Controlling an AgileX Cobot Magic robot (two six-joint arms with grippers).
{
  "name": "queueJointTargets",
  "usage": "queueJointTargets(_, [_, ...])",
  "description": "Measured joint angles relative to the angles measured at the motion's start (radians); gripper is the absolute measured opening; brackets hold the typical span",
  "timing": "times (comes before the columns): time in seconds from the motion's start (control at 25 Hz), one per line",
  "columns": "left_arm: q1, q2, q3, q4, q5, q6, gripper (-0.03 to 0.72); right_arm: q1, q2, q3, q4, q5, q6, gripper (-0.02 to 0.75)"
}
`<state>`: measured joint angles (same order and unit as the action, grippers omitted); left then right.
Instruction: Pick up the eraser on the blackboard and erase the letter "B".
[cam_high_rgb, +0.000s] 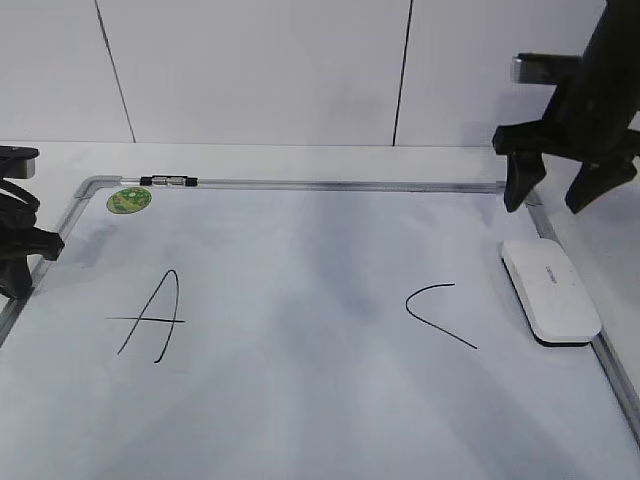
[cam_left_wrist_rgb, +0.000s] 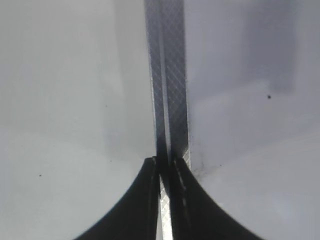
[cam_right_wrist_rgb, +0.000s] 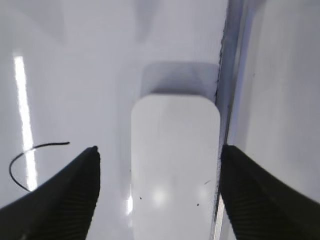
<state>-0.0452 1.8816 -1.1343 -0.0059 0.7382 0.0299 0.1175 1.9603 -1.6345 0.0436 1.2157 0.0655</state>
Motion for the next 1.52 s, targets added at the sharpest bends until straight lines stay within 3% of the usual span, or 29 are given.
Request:
queueJointTargets(0.16, [0.000,0.000,0.000,0.006,0.000,0.007,0.060,0.000,0.000,-0.052,0.018,0.004,0.000,0.582])
queueJointTargets(0.52, [0.000,0.007,-0.072,0.011,0.106,0.015,0.262,0.000,-0.002,-0.059,0.074,0.008,0.000,0.580])
queueJointTargets(0.76, [0.000,-0.020,-0.164,0.017,0.244,0.016,0.277,0.000,-0.048,-0.059,0.075,0.010,0.000,0.577])
queueJointTargets(1.04, [0.000,-0.058,-0.183,0.017,0.450,0.018,0.276,0.000,-0.232,-0.023,0.075,0.014,0.000,0.576])
queueJointTargets(1.52, [-0.002,-0.357,-0.165,-0.001,0.477,0.018,0.276,0.000,-0.730,0.381,0.074,0.023,-0.009,0.575])
